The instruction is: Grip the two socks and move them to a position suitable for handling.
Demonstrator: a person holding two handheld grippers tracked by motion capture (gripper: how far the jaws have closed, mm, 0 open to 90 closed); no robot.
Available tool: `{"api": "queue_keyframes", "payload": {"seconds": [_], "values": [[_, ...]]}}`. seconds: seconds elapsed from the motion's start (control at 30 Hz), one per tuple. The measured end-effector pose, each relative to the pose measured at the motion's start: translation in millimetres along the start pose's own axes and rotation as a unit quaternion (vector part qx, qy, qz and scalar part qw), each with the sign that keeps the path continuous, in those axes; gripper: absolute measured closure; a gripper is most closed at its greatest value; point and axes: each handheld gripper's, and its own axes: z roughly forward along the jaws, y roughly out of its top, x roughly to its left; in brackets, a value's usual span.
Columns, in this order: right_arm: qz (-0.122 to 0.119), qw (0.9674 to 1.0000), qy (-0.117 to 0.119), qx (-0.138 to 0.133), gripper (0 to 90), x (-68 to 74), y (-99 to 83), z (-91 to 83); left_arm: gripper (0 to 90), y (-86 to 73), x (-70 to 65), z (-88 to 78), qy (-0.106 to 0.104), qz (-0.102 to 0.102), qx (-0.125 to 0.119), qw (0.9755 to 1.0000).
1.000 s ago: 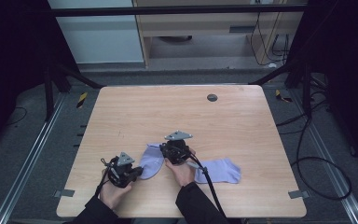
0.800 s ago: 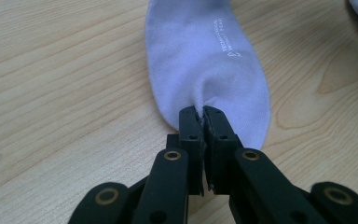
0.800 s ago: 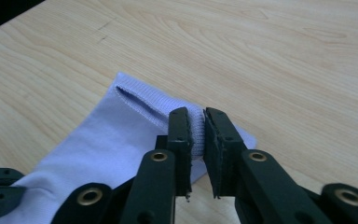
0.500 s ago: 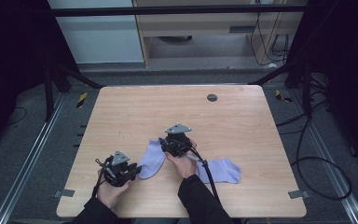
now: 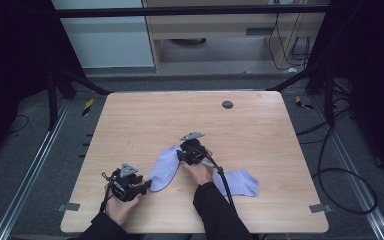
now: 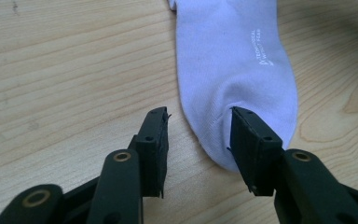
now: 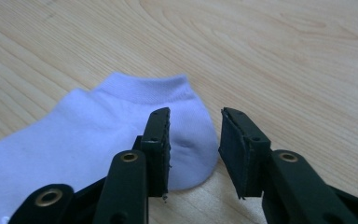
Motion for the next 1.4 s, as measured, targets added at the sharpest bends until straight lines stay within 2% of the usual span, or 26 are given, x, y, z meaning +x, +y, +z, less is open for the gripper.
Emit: {"api": "queue_keyframes", "payload": {"seconds": [0.1, 0.33, 0.47, 0.6, 0.77, 0.93, 1.03, 1.13, 1.23, 1.4], "values": [[0.003, 1.0, -0.007, 0.005, 68.4, -2.5, -2.0, 2.7, 60.5, -0.1, -0.6, 1.1, 0.002, 0.002, 0.003, 1.0], [0.007, 0.9998, -0.002, 0.016, 77.3, -3.5, -3.2, 3.7, 70.5, 1.1, -3.2, 3.5, 0.016, 0.008, 0.017, 0.9997], [0.014, 0.9996, 0.004, 0.024, 86.0, -2.4, -2.7, 3.1, 79.4, 2.9, -4.2, 4.3, 0.017, 0.01, 0.023, 0.9995], [0.019, 0.9994, 0.016, 0.023, 87.8, -2.1, -2.4, -0.6, 85.8, 5.5, -5.4, 4.8, 0.015, 0.015, 0.032, 0.9993], [0.011, 0.9996, 0.027, -0.001, 88.0, 1.2, 0.8, -20.4, 86.8, 9.0, -0.9, 2.1, 0.014, 0.013, 0.03, 0.9994], [0.0, 0.9993, 0.034, -0.014, 88.1, 9.3, 2.1, -42.3, 87.0, 18.1, 13.2, -7.3, 0.037, 0.012, 0.008, 0.9992], [-0.01, 0.999, 0.04, -0.019, 88.1, 16.5, -1.7, -51.1, 87.0, 21.8, 22.1, -8.8, 0.043, 0.01, 0.001, 0.999], [-0.009, 0.999, 0.043, -0.013, 88.1, 23.5, -8.9, -55.8, 87.1, 23.6, 27.7, -7.4, 0.047, 0.01, 0.0, 0.9988], [-0.012, 0.9993, 0.035, -0.006, 88.0, 30.9, -19.1, -58.3, 87.0, 25.7, 30.9, -4.4, 0.051, 0.023, 0.009, 0.9984], [-0.002, 0.9991, 0.042, 0.005, 87.8, 40.7, -37.7, -56.0, 85.2, 25.7, 34.7, 1.3, 0.056, 0.035, 0.023, 0.9975]]}}
